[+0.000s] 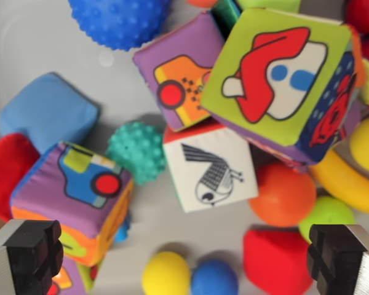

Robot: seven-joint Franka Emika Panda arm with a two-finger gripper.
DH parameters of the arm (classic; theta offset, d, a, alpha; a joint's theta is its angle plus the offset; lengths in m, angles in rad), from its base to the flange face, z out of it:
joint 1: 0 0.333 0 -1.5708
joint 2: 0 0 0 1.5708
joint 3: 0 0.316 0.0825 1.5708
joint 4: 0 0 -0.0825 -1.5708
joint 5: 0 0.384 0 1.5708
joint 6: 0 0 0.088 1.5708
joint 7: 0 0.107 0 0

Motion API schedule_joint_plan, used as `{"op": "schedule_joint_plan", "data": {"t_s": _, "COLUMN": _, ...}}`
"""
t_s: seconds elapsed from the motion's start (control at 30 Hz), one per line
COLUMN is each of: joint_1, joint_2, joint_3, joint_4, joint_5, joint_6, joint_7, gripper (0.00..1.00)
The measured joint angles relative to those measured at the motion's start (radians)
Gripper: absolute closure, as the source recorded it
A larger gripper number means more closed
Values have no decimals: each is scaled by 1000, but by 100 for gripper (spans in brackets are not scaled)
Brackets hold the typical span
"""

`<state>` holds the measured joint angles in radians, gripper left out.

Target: Pick an object from the bin

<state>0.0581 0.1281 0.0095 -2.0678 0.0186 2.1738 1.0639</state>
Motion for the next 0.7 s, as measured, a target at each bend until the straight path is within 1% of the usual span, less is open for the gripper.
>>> {"op": "schedule_joint_plan", "data": {"t_s": 0.23, "joint_1": 27, "joint_2": -8, "joint_3": 8, "joint_4": -37, "joint_5": -1, "joint_6": 32, "joint_7": 95, "gripper": 0}}
{"op": "schedule_joint_plan", "data": {"t_s": 0.7, "joint_1": 93, "joint_2": -16, "joint_3": 30, "joint_4": -116, "joint_5": -7, "joint_6": 108, "joint_7": 336, "gripper": 0}}
